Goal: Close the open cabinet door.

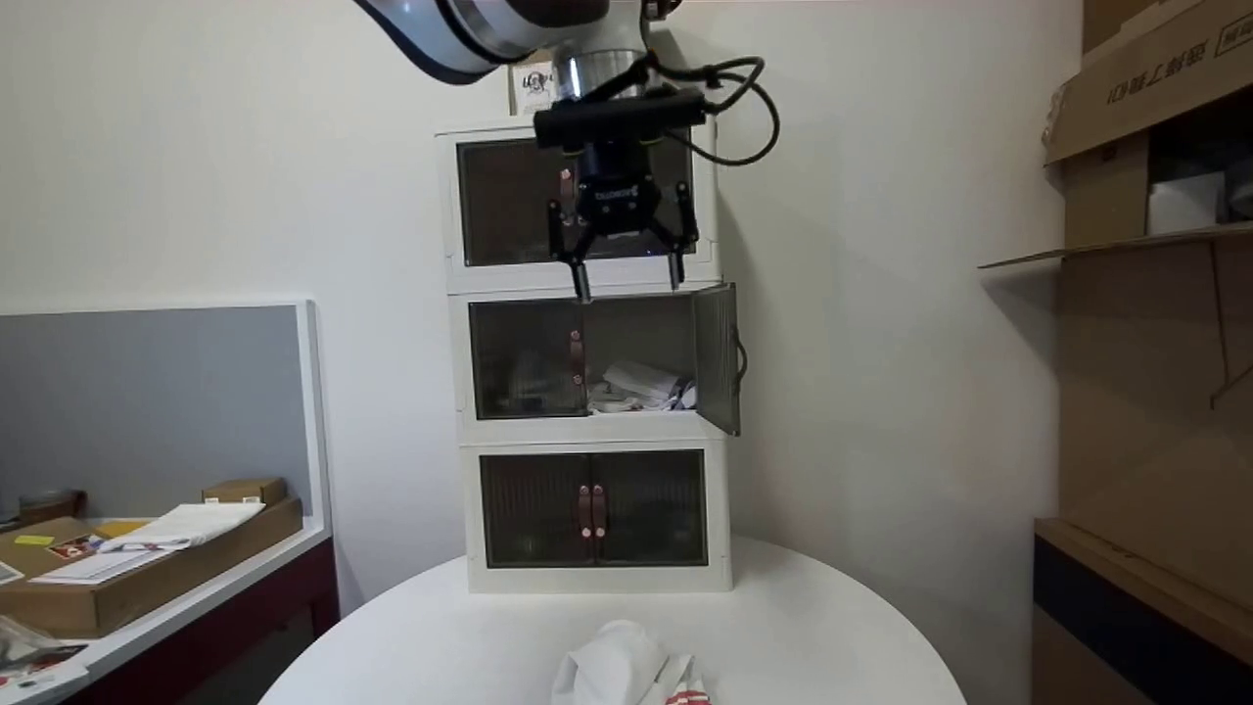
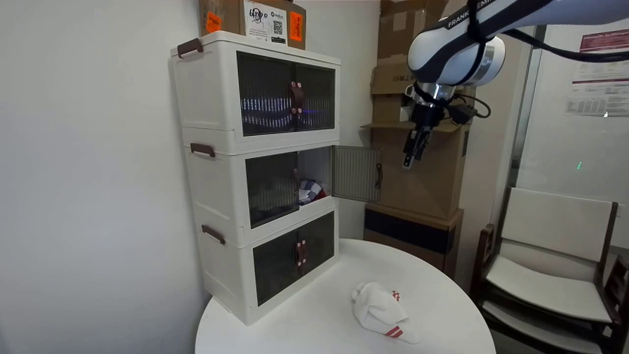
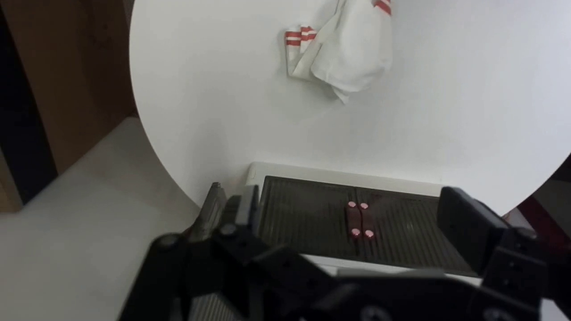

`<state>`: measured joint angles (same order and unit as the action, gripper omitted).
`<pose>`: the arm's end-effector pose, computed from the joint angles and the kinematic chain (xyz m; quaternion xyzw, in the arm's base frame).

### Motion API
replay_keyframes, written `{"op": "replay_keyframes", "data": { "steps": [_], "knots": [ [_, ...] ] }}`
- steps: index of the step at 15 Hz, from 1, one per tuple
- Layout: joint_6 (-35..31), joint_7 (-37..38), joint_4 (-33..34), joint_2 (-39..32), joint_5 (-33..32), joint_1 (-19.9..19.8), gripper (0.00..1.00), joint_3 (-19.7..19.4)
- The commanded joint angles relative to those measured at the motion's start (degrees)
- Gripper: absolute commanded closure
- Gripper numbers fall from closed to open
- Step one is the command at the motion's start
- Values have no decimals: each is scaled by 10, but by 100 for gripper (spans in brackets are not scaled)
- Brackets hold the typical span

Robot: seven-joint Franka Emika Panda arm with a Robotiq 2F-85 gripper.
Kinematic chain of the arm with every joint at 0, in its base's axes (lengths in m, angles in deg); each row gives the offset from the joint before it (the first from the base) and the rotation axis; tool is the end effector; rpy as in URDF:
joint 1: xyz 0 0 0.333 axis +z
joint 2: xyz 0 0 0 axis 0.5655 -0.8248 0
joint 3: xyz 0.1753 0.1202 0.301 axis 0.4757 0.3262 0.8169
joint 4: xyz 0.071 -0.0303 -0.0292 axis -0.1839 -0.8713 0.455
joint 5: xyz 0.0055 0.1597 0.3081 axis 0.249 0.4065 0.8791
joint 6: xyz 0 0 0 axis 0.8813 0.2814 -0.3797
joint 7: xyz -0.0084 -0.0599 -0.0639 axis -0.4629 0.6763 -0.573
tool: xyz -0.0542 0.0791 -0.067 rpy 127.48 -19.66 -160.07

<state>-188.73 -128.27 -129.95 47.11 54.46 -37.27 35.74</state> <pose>0.4392 -0.1673 0.6160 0.9726 0.1926 0.1238 0.0398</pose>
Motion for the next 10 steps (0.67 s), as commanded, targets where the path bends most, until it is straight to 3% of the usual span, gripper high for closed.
{"op": "replay_keyframes", "data": {
  "steps": [1, 10],
  "knots": [
    [-1, -72, 97, -77, 50, -17, 0, -9],
    [9, -161, 281, -239, 135, -81, 0, 27]
  ]
}}
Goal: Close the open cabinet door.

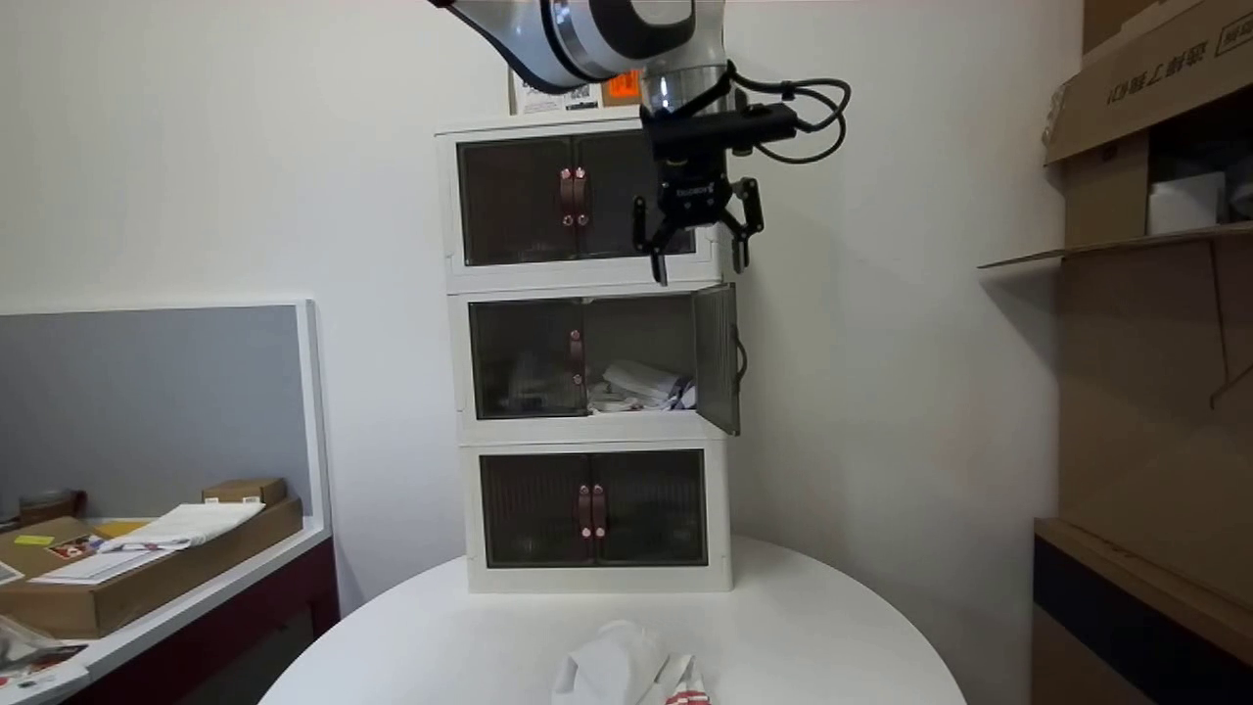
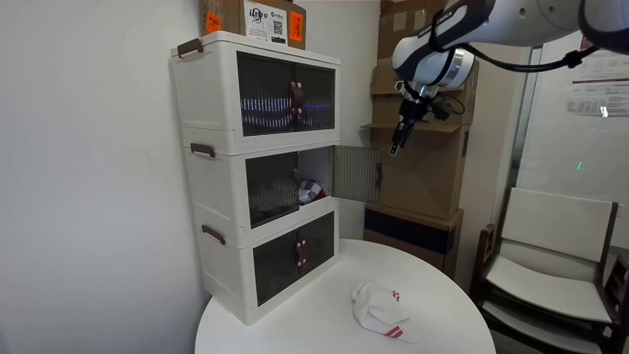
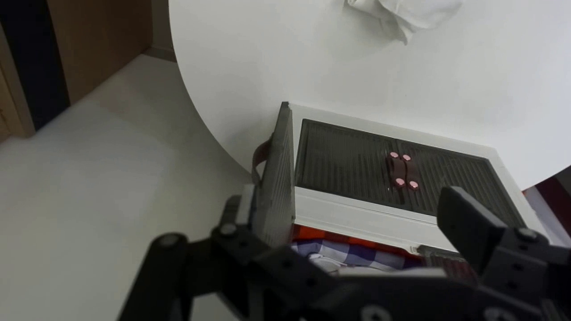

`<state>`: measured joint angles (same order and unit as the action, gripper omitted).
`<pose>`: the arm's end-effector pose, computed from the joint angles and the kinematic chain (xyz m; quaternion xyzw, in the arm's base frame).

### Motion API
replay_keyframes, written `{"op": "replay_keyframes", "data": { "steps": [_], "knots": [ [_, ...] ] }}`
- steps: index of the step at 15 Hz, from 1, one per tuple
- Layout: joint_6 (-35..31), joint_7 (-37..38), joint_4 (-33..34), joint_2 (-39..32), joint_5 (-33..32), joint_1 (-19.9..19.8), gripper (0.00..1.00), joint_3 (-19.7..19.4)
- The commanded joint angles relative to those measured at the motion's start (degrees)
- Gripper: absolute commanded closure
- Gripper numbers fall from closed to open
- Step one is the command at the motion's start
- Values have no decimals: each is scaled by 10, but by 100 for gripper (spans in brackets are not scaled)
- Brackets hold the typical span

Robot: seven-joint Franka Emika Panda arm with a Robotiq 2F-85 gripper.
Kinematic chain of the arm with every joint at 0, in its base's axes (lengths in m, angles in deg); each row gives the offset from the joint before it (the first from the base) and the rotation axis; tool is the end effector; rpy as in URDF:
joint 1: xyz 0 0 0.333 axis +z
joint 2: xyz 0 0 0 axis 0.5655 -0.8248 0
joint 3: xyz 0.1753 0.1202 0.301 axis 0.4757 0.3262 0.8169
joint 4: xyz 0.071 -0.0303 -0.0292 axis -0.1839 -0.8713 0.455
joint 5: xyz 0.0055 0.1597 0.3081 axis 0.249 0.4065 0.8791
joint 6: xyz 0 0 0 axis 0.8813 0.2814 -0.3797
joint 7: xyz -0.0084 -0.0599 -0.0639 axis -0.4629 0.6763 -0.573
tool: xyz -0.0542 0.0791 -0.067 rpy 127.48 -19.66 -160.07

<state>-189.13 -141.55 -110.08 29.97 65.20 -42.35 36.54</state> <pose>0.5414 -0.2144 0.6276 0.9550 0.2385 0.1710 0.0424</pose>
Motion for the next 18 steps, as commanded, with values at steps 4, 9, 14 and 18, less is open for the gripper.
{"op": "replay_keyframes", "data": {
  "steps": [4, 9, 14, 18],
  "knots": [
    [24, -33, 166, -137, 39, -65, 0, 49],
    [43, -33, 240, -198, 41, -93, 0, 94],
    [69, -35, 269, -222, 37, -95, 0, 132],
    [91, -51, 235, -206, 45, -86, 0, 155]
  ]
}}
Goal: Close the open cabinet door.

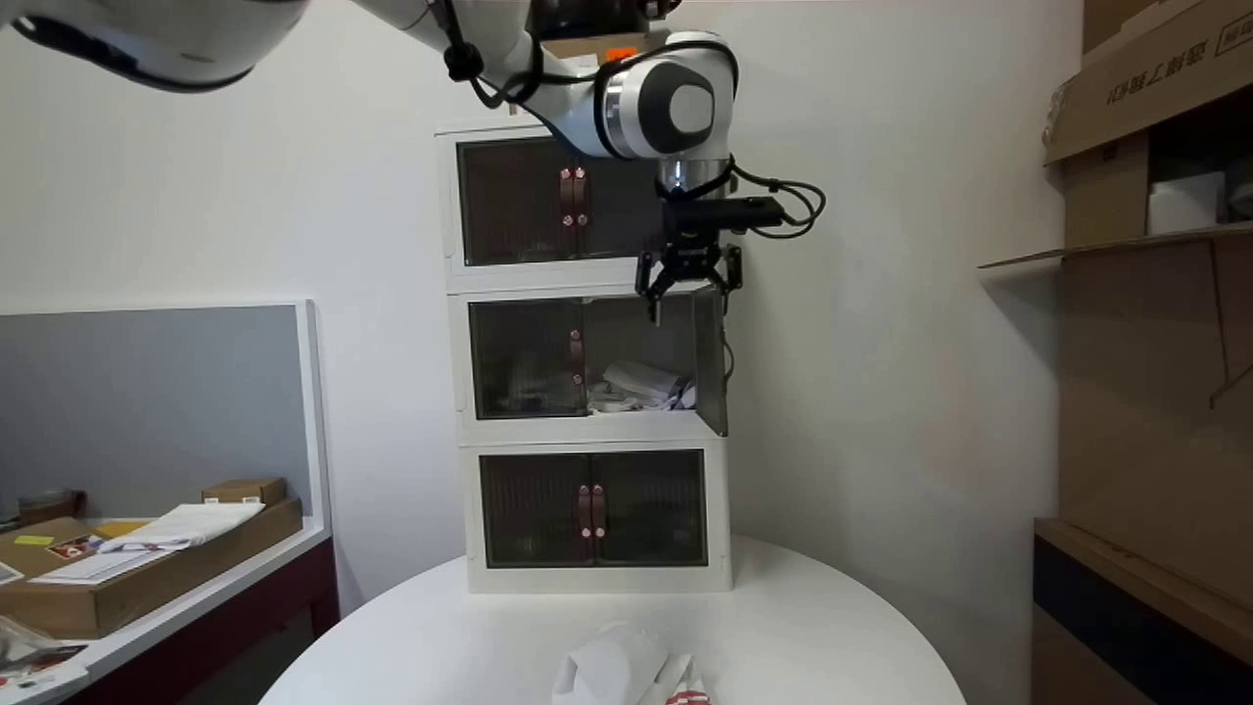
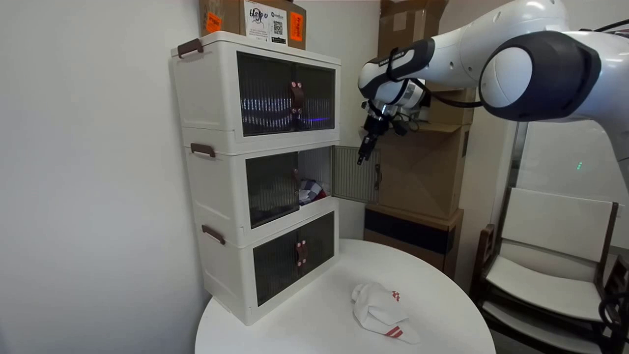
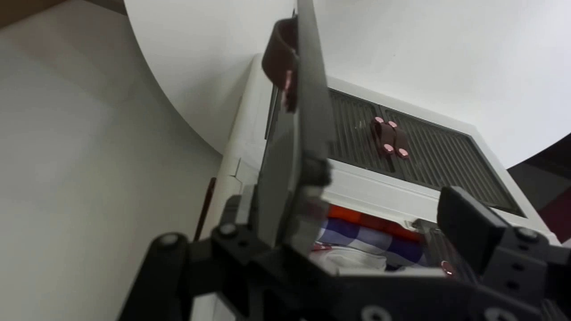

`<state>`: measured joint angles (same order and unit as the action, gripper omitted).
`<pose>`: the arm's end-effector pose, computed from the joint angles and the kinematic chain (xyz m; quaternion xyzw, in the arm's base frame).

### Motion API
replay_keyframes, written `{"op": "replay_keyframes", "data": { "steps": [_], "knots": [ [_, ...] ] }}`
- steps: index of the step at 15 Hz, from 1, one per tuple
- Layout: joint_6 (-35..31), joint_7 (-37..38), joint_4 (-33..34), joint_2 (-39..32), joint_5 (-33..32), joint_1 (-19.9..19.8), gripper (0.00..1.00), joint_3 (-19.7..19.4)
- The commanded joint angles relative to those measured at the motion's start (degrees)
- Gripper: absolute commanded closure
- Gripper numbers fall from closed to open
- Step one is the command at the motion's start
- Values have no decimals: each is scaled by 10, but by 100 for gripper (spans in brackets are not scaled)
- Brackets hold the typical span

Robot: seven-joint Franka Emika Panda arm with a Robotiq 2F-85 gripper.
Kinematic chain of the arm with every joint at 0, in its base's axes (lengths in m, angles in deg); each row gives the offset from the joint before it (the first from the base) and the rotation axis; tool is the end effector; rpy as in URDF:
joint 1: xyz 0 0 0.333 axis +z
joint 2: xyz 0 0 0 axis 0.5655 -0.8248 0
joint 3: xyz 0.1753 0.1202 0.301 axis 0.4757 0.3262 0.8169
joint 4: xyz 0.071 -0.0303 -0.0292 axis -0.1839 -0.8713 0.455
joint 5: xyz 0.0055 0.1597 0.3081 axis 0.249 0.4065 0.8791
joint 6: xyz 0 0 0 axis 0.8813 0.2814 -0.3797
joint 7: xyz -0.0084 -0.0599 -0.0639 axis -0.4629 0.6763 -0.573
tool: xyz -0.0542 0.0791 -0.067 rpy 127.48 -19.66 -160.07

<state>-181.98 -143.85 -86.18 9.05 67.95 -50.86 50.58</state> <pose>0.6690 -0.1932 0.5713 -0.9385 -0.3050 -0.1615 0.0109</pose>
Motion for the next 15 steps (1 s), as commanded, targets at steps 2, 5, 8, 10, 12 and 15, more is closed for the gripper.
{"op": "replay_keyframes", "data": {
  "steps": [2, 5, 8, 10, 12, 15],
  "knots": [
    [29, -40, -15, 10, 19, -1, 0, 27],
    [33, -54, -28, 19, 22, 1, 0, 45],
    [36, -67, -43, 29, 29, -1, 0, 62],
    [42, -75, -51, 34, 34, -2, 0, 72],
    [60, -85, -57, 37, 46, 8, 0, 66],
    [88, -97, -75, 47, 59, 15, 0, 64]
  ]
}}
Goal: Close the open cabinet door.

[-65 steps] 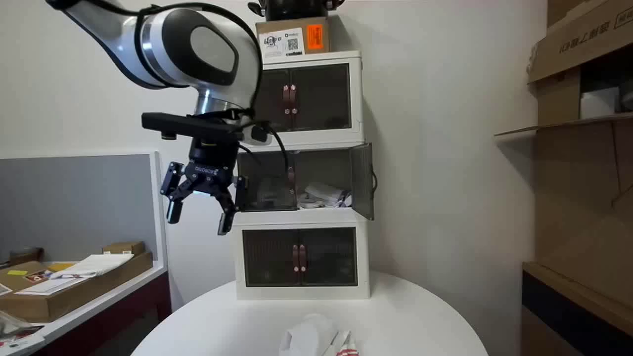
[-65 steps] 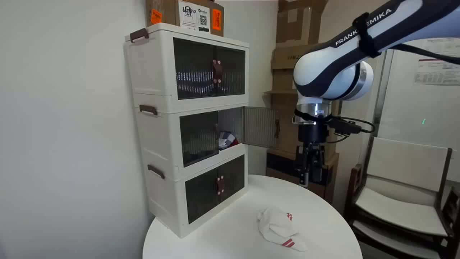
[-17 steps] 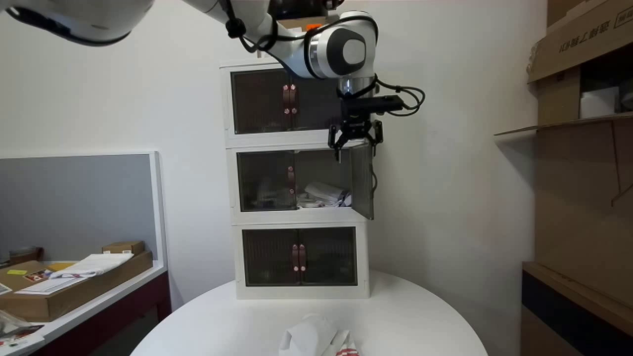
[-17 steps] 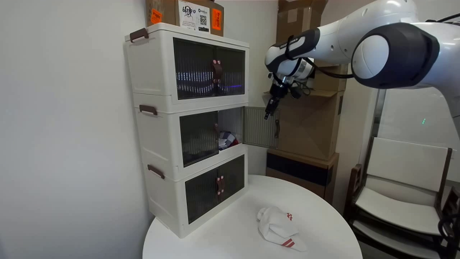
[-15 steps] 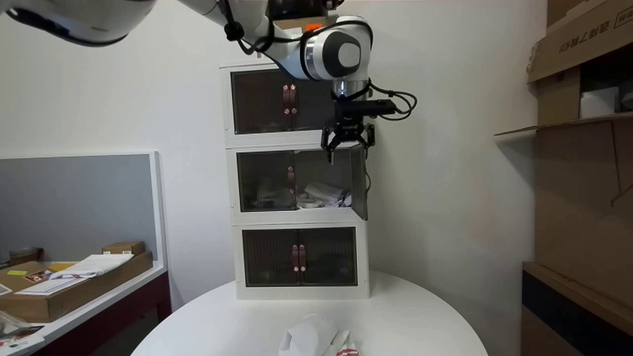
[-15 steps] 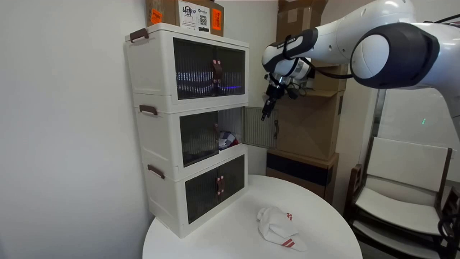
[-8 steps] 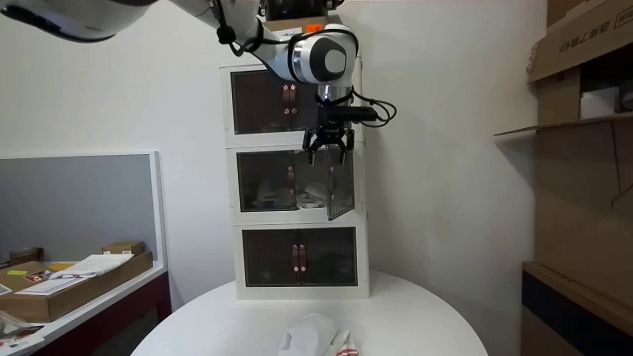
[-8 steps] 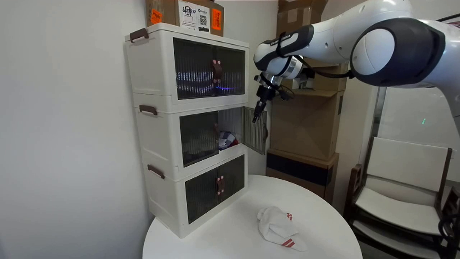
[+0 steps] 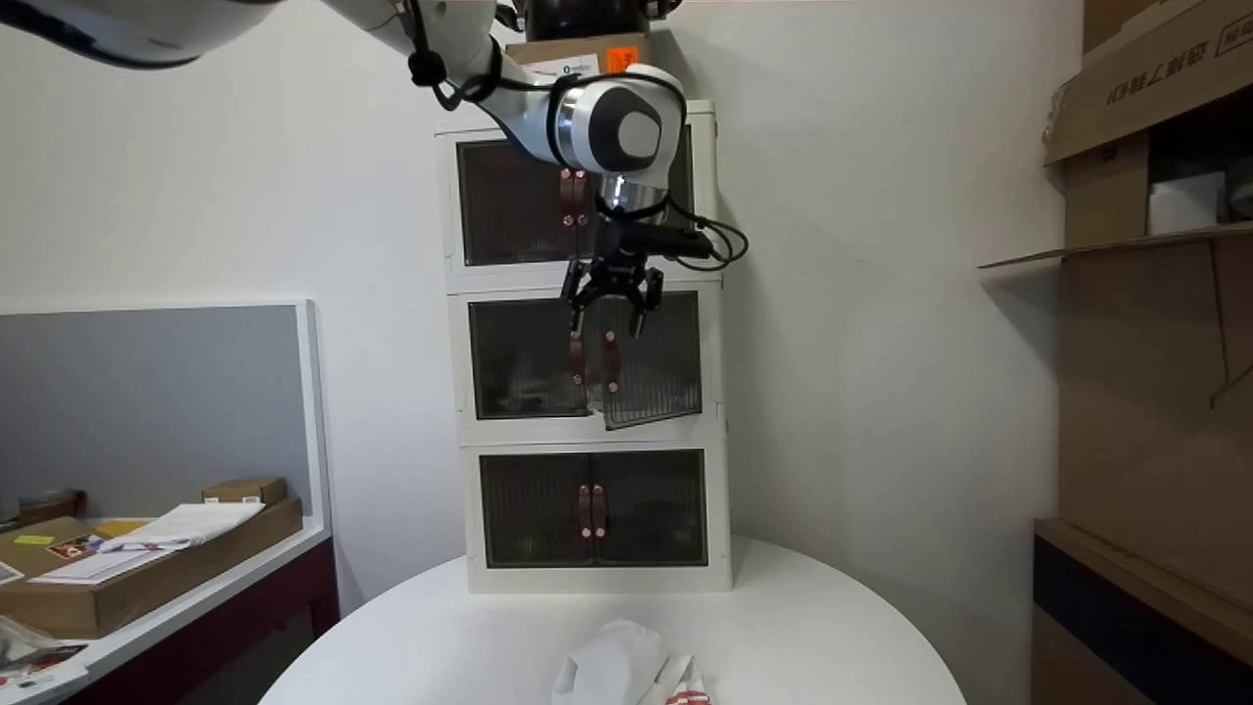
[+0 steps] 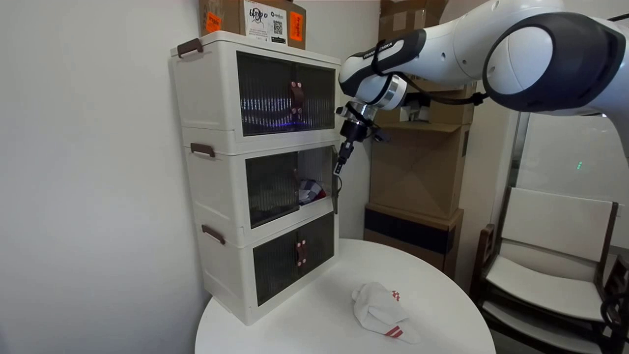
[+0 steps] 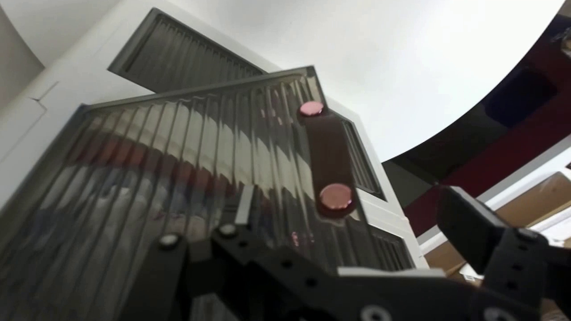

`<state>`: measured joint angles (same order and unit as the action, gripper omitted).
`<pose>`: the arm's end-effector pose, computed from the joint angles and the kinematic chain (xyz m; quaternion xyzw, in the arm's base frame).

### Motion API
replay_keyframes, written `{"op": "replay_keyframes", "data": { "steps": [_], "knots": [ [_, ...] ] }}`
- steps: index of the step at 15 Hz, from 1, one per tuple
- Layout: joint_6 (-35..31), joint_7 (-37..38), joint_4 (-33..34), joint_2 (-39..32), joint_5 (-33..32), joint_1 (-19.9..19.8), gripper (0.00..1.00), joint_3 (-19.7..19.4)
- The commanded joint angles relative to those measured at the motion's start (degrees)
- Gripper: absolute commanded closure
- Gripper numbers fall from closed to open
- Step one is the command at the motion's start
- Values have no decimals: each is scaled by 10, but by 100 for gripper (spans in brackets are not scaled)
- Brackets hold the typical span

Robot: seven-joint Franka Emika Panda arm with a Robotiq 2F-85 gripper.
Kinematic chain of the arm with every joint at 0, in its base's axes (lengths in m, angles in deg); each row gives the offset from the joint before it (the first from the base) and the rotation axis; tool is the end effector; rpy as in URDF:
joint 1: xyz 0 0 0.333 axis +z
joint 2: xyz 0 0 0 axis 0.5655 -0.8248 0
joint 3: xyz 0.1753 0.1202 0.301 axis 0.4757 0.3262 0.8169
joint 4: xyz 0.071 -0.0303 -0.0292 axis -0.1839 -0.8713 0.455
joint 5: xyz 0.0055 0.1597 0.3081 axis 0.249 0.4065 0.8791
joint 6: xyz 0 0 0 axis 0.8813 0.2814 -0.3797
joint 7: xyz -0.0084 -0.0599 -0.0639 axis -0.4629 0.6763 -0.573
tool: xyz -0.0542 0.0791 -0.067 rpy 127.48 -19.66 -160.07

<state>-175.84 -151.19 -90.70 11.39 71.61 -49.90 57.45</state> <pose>0.6623 -0.1056 0.5559 -0.8930 -0.4164 -0.1385 0.0993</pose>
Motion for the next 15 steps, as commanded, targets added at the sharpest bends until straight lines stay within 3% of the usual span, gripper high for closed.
{"op": "replay_keyframes", "data": {
  "steps": [1, 3, 10, 15],
  "knots": [
    [33, -28, -34, 26, 26, 8, 0, -5],
    [21, -31, -47, 31, 30, 14, 0, -7],
    [-204, -50, -106, 38, 120, 29, 0, 7],
    [-277, -93, -131, 27, 164, 34, 0, 26]
  ]
}}
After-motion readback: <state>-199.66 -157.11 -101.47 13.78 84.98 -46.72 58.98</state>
